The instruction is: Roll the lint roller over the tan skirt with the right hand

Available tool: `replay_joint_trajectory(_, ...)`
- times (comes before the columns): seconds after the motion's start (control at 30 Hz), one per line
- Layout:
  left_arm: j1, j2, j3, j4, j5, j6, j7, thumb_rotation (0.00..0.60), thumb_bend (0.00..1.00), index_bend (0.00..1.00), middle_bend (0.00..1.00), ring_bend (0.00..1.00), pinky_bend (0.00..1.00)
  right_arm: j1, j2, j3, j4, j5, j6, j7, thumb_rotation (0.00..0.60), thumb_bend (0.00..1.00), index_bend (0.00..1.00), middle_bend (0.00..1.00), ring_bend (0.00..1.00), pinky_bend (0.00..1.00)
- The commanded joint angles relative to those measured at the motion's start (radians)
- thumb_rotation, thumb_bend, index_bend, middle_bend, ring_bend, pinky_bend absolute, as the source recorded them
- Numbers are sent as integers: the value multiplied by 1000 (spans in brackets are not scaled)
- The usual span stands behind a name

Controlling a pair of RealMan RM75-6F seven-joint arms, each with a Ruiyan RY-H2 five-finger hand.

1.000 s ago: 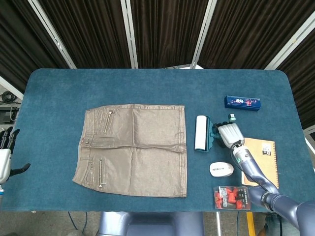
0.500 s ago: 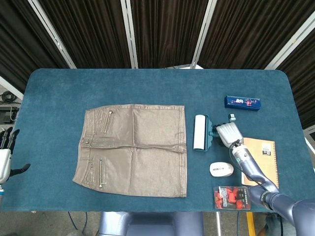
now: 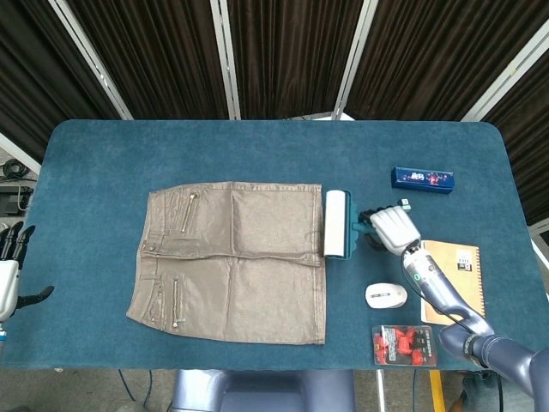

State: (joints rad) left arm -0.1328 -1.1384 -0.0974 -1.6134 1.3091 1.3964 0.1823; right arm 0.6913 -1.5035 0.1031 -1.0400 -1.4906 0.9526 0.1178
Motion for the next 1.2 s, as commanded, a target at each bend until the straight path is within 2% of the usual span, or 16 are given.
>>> replay_joint_trajectory(0.03, -2, 0, 0, 1, -3, -5, -1, 600, 0, 0, 0, 0, 0, 52, 60, 10, -132, -36, -12, -111, 600, 964, 551, 557, 490, 653)
replay_joint_trajectory(0.23, -9, -1, -2, 9, -17, -23, -4, 600, 0, 0, 0, 0, 0, 132, 64, 35, -308, -6, -108, -361, 600, 968, 554, 557, 493, 653)
replay_joint_trajectory(0.3, -10, -1, -2, 10, -19, -26, -5, 600, 0, 0, 0, 0, 0, 145, 57, 38, -326, -4, -122, -394, 600, 969, 554, 558, 494, 653)
replay_joint_trajectory(0.47, -13, 0, -5, 19, -33, -39, -15, 600, 0, 0, 0, 0, 0, 218, -23, 59, -386, 74, -211, -630, 600, 970, 557, 558, 498, 659)
replay_joint_trajectory(0.63, -15, 2, -8, 27, -46, -48, -25, 600, 0, 0, 0, 0, 0, 256, -98, 54, -402, 160, -244, -803, 600, 978, 560, 562, 502, 661)
replay_joint_trajectory(0.9, -18, 1, -10, 38, -59, -59, -28, 600, 0, 0, 0, 0, 0, 294, -186, 15, -371, 255, -259, -977, 600, 982, 565, 565, 509, 664)
replay_joint_trajectory(1.03, -19, -1, -9, 40, -61, -61, -26, 600, 0, 0, 0, 0, 0, 292, -188, -17, -340, 278, -229, -1048, 600, 981, 567, 566, 511, 664)
replay_joint_trajectory(1.2, -20, -5, -6, 41, -60, -62, -20, 600, 0, 0, 0, 0, 0, 278, -146, -36, -322, 290, -196, -1061, 600, 981, 569, 567, 511, 664)
